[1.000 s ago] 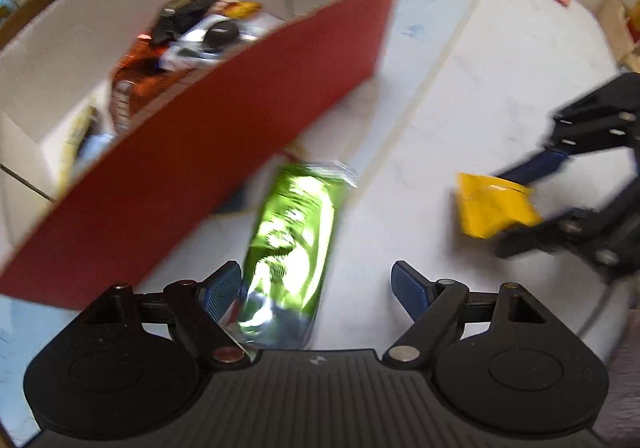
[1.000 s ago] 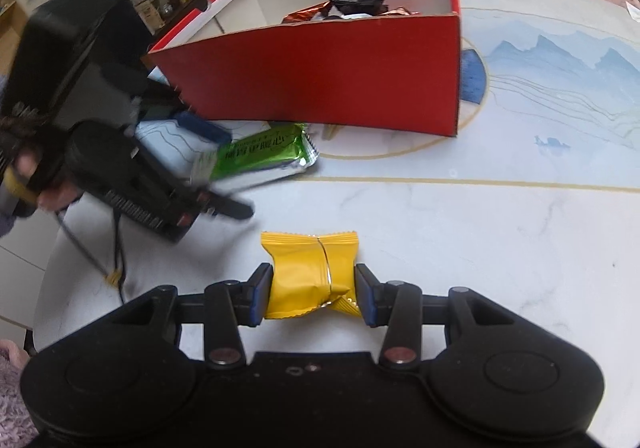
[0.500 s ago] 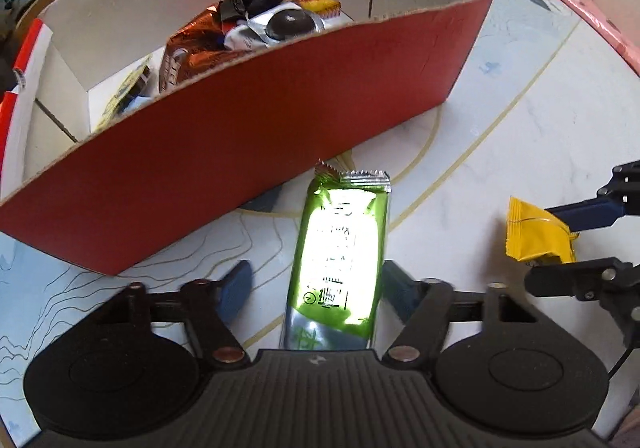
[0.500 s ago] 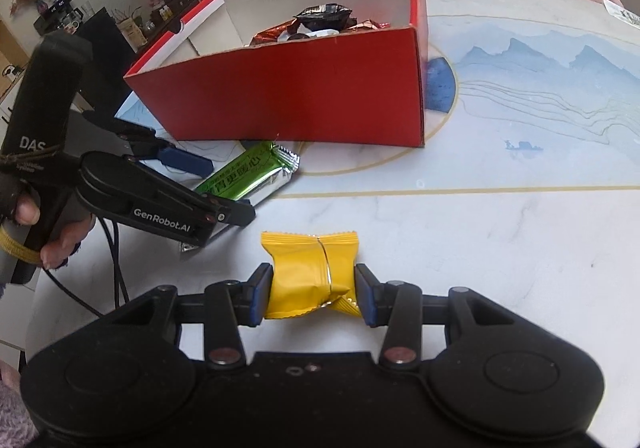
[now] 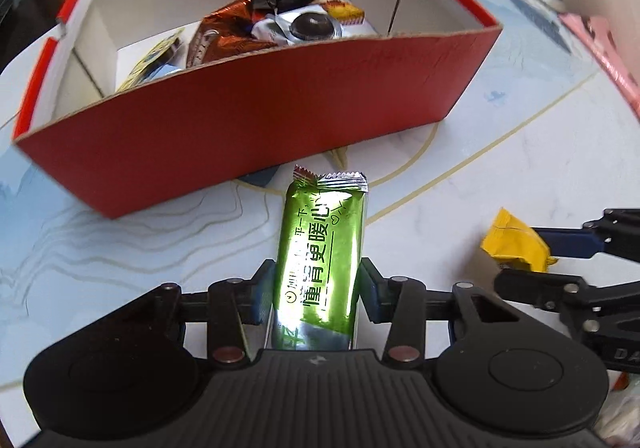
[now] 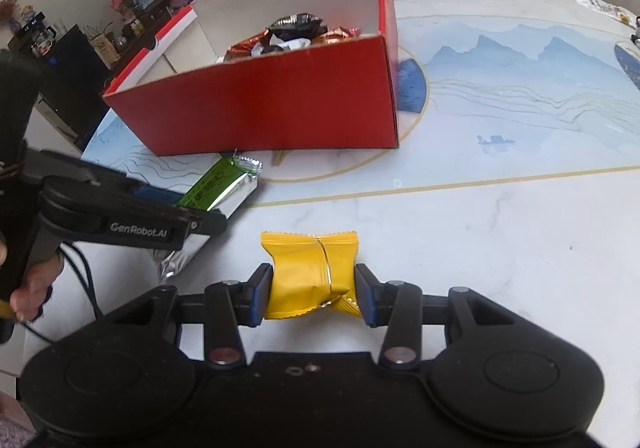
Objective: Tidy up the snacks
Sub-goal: 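Lift both packets and lower them into the red box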
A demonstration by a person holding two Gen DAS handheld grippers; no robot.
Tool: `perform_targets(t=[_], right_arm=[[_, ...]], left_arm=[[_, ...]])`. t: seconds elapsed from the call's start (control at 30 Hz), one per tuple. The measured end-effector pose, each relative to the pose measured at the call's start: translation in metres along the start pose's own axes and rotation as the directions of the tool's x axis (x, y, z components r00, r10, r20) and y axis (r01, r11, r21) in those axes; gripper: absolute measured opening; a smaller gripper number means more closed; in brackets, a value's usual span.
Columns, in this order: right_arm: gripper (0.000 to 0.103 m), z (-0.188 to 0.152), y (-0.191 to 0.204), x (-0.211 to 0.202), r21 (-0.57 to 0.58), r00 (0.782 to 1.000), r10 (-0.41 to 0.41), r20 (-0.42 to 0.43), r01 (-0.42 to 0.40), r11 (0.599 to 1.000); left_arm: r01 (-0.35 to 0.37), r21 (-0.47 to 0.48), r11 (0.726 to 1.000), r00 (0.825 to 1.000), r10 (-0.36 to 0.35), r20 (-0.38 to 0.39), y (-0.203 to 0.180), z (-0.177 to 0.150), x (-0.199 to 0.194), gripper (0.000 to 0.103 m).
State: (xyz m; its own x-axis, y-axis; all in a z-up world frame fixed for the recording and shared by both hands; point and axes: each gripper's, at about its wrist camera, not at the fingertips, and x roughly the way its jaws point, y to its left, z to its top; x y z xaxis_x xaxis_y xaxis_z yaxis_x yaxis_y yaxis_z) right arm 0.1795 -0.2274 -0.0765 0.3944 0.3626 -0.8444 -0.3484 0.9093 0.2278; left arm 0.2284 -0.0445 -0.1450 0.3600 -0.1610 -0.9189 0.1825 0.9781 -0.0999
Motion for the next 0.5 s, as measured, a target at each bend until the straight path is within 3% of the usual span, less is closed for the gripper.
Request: perform_targets(t=[0.1, 0.23, 0.5], right_arm=[[0.043, 0.001, 0.007, -0.008, -0.006, 1.0, -0.019, 0.018, 0.019, 1.0], [0.043, 0.002, 0.02, -0.019, -0.016, 0.998, -0.041, 0.041, 0.041, 0.999], [0.043, 0.014, 0.045, -0.044, -0.023, 0.991, -0.063, 0.118, 0.066, 0.998]], left_arm=[[0.001, -0.033, 0.999, 1.0, 0.0, 0.025, -0.003, -0.007, -0.016, 0.043], [-0.049, -0.059, 0.997, 0.997, 0.052, 0.057, -0.006, -0.018, -0.039, 0.043], [-0.038, -0.142, 0.989, 0.985, 0.061, 0.159, 0.008, -0.028, -0.092, 0.043]])
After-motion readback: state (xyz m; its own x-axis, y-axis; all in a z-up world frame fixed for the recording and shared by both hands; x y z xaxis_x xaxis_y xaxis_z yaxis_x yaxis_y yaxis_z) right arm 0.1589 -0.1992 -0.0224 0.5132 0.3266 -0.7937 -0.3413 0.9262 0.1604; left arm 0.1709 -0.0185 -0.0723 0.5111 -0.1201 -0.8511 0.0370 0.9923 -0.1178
